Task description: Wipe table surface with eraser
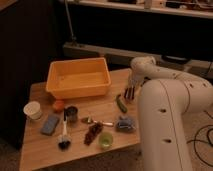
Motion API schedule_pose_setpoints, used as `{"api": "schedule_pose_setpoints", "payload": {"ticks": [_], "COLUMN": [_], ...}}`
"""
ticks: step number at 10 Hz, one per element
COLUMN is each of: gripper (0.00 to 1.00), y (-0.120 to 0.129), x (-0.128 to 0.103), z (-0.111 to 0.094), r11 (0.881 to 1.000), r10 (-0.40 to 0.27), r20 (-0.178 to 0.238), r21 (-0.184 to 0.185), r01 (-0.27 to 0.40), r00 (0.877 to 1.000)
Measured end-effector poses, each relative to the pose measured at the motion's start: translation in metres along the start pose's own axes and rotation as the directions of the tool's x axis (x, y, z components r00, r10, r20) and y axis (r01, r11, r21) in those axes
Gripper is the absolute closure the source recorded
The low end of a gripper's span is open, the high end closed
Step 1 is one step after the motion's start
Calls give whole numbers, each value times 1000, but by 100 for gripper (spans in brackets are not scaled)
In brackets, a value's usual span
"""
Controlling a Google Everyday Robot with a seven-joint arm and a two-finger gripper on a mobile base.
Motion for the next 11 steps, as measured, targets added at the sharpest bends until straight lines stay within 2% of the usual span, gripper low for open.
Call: {"api": "schedule_pose_setpoints", "payload": {"ticks": [2,4,8,11], "gripper": [100,100,100,100], "y": [10,2,-49,-72], "x": [14,23,31,17], "z": [2,-1,-20,-17], "r11": [999,999,1000,998], "r10": [-33,-46,-7,60], "r20": [-9,-8,14,23], "r21": [-23,-21,12,32], "r01": [33,46,7,-61], "r00": [999,999,1000,998]}}
